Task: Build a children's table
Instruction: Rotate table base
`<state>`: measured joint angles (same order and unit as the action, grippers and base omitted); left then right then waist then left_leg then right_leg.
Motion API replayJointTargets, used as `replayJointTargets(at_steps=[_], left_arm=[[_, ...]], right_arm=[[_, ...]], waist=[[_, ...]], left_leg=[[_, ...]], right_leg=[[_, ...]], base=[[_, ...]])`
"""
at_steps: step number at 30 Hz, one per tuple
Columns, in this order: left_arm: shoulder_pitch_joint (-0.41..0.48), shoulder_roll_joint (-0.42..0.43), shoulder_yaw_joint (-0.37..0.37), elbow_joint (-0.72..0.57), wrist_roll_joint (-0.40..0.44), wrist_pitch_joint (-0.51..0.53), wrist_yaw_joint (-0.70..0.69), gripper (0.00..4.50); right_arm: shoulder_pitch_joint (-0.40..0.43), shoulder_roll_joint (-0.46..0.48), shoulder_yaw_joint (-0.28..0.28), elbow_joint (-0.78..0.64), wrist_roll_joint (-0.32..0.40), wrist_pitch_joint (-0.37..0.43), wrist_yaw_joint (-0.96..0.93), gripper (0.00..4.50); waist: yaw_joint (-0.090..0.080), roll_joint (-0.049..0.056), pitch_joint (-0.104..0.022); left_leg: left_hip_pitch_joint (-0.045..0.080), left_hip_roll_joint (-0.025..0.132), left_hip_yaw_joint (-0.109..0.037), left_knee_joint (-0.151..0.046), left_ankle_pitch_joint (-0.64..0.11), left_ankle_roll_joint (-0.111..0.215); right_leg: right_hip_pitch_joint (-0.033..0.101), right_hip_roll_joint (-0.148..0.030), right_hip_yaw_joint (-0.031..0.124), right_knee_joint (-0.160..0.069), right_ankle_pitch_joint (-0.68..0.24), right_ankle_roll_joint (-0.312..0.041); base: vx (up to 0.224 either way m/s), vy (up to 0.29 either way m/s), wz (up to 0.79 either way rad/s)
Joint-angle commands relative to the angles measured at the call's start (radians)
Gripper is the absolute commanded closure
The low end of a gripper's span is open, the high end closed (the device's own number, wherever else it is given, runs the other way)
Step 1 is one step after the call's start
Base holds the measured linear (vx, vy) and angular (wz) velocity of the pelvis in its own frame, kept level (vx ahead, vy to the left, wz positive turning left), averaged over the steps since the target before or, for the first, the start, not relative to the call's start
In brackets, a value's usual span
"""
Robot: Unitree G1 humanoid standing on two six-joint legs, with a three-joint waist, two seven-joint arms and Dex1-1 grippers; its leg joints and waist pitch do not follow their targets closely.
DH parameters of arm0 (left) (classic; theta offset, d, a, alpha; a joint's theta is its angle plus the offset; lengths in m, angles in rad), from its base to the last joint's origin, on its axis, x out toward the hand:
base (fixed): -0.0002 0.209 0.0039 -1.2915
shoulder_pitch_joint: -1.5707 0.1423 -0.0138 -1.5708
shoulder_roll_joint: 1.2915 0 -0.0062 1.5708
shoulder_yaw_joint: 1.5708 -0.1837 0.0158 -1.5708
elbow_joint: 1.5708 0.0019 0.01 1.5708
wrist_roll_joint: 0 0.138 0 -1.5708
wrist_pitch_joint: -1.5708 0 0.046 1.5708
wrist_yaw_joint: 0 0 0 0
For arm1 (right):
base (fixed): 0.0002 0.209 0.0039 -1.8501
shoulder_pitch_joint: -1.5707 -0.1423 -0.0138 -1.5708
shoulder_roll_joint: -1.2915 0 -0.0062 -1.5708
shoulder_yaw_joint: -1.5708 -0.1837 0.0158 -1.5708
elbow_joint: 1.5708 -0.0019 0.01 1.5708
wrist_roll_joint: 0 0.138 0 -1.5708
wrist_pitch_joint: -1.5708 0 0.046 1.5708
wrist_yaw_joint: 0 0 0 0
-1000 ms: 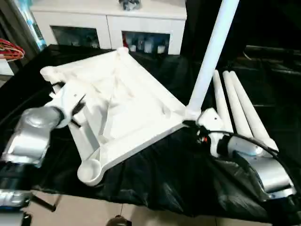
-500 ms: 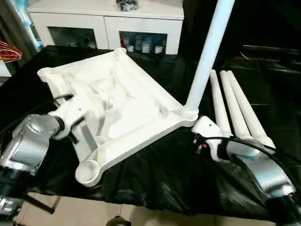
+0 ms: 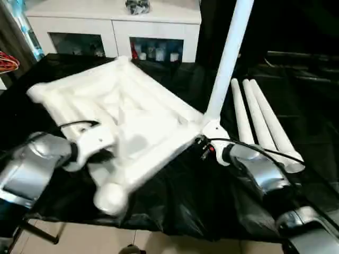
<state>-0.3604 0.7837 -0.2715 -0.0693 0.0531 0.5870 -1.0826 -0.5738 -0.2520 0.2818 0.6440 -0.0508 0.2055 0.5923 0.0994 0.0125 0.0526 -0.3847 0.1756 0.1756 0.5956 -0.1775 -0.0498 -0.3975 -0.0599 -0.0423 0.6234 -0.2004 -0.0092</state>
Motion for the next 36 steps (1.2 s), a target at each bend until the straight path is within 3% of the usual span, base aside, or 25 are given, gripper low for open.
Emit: replayJointTargets(at_steps=[1, 9, 18, 23, 24, 27, 28, 31, 34, 36], left_arm=[[0.028, -0.023, -0.065, -0.022, -0.032, 0.019, -0.048, 4.5], [-0.019, -0.153, -0.119, -0.013, -0.026, 0.002, 0.005, 4.5], [-0.158, -0.299, -0.088, 0.246, 0.061, -0.141, 0.222, 4.5], [-0.168, -0.307, -0.089, 0.293, 0.078, -0.184, 0.248, 4.5], [-0.168, -0.306, -0.086, 0.308, 0.079, -0.215, 0.255, 4.5], [-0.169, -0.304, -0.076, 0.347, 0.086, -0.267, 0.285, 4.5], [-0.169, -0.304, -0.076, 0.347, 0.086, -0.267, 0.285, 4.5], [-0.171, -0.297, -0.058, 0.389, 0.088, -0.324, 0.313, 4.5], [-0.171, -0.296, -0.049, 0.397, 0.088, -0.33, 0.326, 4.5], [-0.161, -0.307, 0.005, 0.349, 0.028, -0.335, 0.305, 4.5]], right_arm=[[-0.036, 0.018, -0.002, 0.034, -0.009, -0.041, -0.017, 4.32], [-0.079, 0.055, -0.011, 0.129, -0.016, -0.116, -0.035, 4.45], [-0.056, 0.006, -0.036, 0.074, -0.029, -0.131, -0.073, 4.45], [-0.036, -0.018, -0.079, -0.018, -0.042, -0.072, -0.132, 4.45], [-0.023, -0.027, -0.11, -0.073, -0.026, -0.03, -0.144, 4.45], [-0.001, -0.041, -0.184, -0.173, 0.036, 0.05, -0.148, 4.45], [-0.001, -0.041, -0.184, -0.173, 0.036, 0.05, -0.148, 4.45], [0.013, -0.05, -0.256, -0.248, 0.087, 0.133, -0.172, 4.45], [0.018, -0.054, -0.272, -0.266, 0.092, 0.162, -0.186, 4.3], [0.042, -0.066, -0.293, -0.323, 0.091, 0.221, -0.205, 4.12]], waist=[[-0.001, 0.006, -0.062], [-0.005, 0.003, -0.062], [-0.005, -0.003, -0.066], [-0.004, -0.002, -0.069], [-0.004, 0.003, -0.069], [-0.002, -0.001, -0.07], [0.0, -0.001, -0.069], [0.002, 0.001, -0.067], [0.003, 0.0, -0.066], [0.003, -0.005, -0.064]], left_leg=[[0.021, 0.049, -0.019, -0.074, -0.206, -0.028], [0.022, 0.049, -0.015, -0.072, -0.202, -0.02], [0.014, 0.045, -0.019, -0.069, -0.184, -0.007], [0.017, 0.045, -0.019, -0.066, -0.157, -0.003], [0.018, 0.045, -0.019, -0.066, -0.162, -0.003], [0.019, 0.045, -0.019, -0.066, -0.16, 0.005], [0.019, 0.046, -0.019, -0.067, -0.164, 0.007], [0.022, 0.047, -0.019, -0.07, -0.192, -0.006], [0.024, 0.047, -0.019, -0.07, -0.205, -0.019], [0.022, 0.047, -0.019, -0.072, -0.205, -0.022]], right_leg=[[0.039, -0.083, 0.046, -0.065, -0.141, -0.229], [0.039, -0.079, 0.046, -0.068, -0.151, -0.227], [0.049, -0.079, 0.044, -0.067, -0.124, -0.212], [0.047, -0.075, 0.043, -0.064, -0.09, -0.205], [0.046, -0.075, 0.042, -0.063, -0.088, -0.208], [0.048, -0.074, 0.043, -0.064, -0.059, -0.209], [0.047, -0.075, 0.043, -0.065, -0.062, -0.207], [0.044, -0.076, 0.044, -0.07, -0.116, -0.197], [0.043, -0.078, 0.044, -0.071, -0.143, -0.193], [0.043, -0.077, 0.044, -0.073, -0.154, -0.191]], base=[[0.0, 0.0, 0.0], [0.0, 0.0, 0.0], [0.0, 0.0, 0.0], [0.0, 0.0, 0.0], [0.0, 0.0, 0.0], [0.0, 0.0, 0.0], [0.0, 0.0, 0.0], [0.0, 0.0, 0.0], [0.0, 0.0, 0.0], [0.0, 0.0, 0.0]])
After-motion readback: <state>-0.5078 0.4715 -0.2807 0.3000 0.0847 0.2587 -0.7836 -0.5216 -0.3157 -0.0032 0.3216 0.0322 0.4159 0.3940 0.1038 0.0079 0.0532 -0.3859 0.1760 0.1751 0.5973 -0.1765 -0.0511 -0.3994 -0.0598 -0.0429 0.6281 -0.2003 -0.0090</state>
